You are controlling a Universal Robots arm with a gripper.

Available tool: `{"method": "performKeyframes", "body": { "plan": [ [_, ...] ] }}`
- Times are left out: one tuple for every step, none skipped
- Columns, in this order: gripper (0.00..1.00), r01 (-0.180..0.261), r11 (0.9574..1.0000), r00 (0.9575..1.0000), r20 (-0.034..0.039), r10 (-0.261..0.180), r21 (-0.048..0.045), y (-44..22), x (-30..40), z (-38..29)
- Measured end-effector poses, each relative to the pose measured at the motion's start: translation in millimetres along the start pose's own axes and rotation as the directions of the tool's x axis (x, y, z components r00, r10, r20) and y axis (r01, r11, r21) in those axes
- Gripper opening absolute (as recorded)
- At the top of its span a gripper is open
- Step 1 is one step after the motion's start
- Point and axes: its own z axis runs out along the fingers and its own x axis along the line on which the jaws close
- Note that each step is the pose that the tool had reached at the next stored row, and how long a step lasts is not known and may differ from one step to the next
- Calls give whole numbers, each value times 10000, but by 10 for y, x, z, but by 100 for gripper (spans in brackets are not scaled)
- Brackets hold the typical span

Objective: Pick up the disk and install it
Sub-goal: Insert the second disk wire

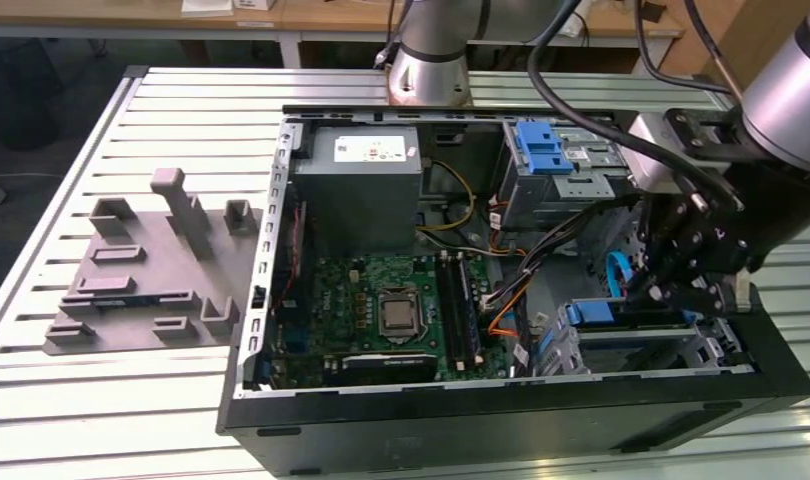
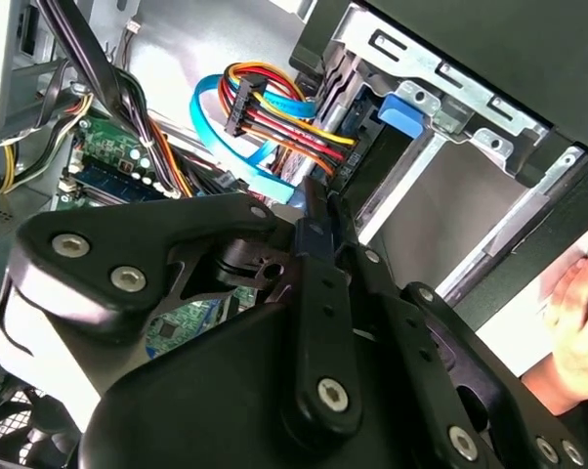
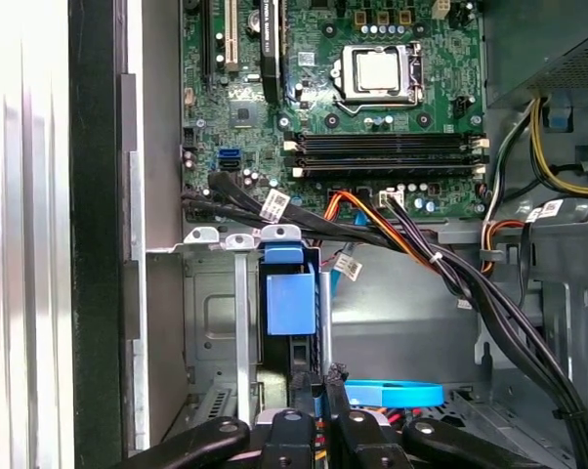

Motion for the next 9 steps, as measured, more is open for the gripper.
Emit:
{"method": "performKeyframes", "body": {
  "plan": [
    [16,1,10000,10000,-1,-1,0,0,5,0],
    [16,1,10000,10000,-1,-1,0,-1,9,1],
    [16,0,10000,10000,-1,0,0,-1,14,1],
    [16,1,10000,10000,0,-1,0,-2,17,2],
    [16,1,10000,10000,-1,-1,0,-3,19,2],
    [16,0,10000,10000,-2,0,0,-3,20,2],
    [16,1,10000,10000,-1,-1,0,-4,21,2],
    [16,1,10000,10000,0,-1,0,-5,23,3],
    [16,1,10000,10000,1,-1,0,-7,23,3]
  ]
}}
